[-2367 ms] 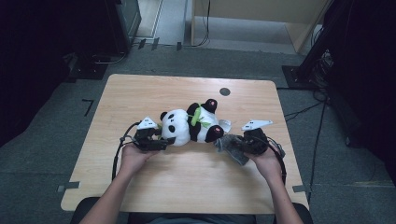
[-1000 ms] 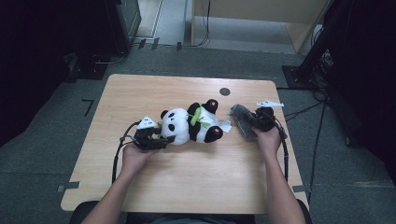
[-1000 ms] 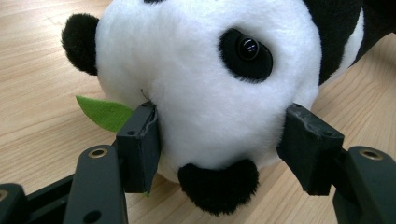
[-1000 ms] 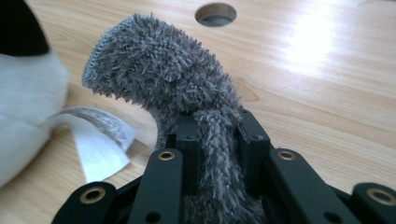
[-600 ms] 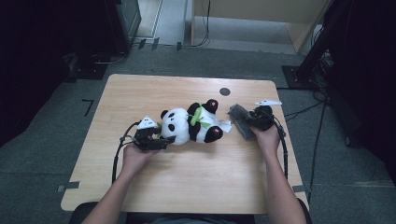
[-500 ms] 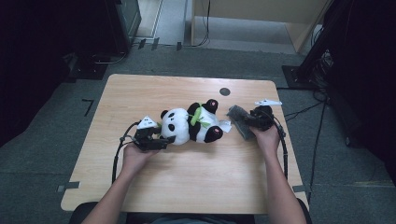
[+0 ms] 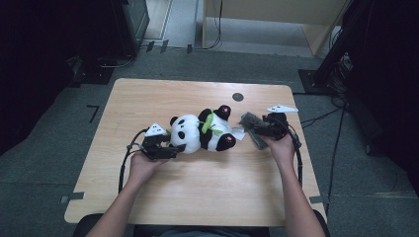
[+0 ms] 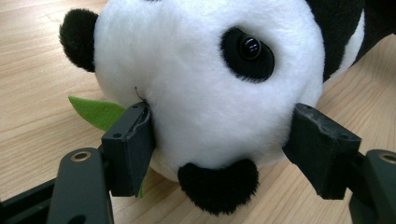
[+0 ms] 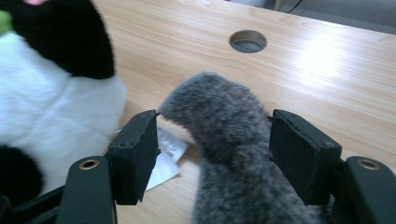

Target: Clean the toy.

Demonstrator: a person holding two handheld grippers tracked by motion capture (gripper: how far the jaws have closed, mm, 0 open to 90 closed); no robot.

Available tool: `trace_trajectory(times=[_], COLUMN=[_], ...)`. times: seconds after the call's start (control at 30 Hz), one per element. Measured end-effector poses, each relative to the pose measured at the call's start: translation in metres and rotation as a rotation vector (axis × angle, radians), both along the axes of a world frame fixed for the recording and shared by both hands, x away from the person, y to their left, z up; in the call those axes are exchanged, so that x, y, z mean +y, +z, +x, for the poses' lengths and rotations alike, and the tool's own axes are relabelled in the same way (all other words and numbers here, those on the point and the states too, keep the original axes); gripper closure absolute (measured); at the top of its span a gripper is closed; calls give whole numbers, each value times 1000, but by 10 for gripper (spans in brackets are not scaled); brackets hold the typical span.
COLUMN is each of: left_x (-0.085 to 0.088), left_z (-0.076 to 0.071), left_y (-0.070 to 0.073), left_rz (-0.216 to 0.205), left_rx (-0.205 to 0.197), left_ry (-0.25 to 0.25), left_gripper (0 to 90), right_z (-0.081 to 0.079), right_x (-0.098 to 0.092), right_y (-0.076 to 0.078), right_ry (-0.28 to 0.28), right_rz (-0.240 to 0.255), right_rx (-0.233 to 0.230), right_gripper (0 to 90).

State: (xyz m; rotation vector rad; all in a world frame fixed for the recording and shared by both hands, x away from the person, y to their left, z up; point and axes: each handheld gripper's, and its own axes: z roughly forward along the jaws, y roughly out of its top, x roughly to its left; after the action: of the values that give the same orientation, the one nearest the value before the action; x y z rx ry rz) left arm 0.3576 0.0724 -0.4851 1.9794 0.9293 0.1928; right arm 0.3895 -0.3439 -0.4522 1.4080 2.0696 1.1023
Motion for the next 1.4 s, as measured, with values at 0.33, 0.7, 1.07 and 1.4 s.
trace_trajectory(times=[0.33,0.7,1.07,1.4], left_x=[-1,-2,-3,-3], left_z=[0,-1,-2,-1], left_y=[1,2,3,4], left_rz=[3,8,10,3], left_rx=[0,-3,1,9], left_ry=[4,17,26,26], left_gripper=[263,262,263,263], right_z=[-16,-34,-39,-39], right_x=[19,47,76,94], right_y=[15,37,25,5], right_ry=[56,150,242,272], right_rz=[15,61,155,128], right_rx=[-24,-77,-42,-29], right_gripper=[352,345,277,183])
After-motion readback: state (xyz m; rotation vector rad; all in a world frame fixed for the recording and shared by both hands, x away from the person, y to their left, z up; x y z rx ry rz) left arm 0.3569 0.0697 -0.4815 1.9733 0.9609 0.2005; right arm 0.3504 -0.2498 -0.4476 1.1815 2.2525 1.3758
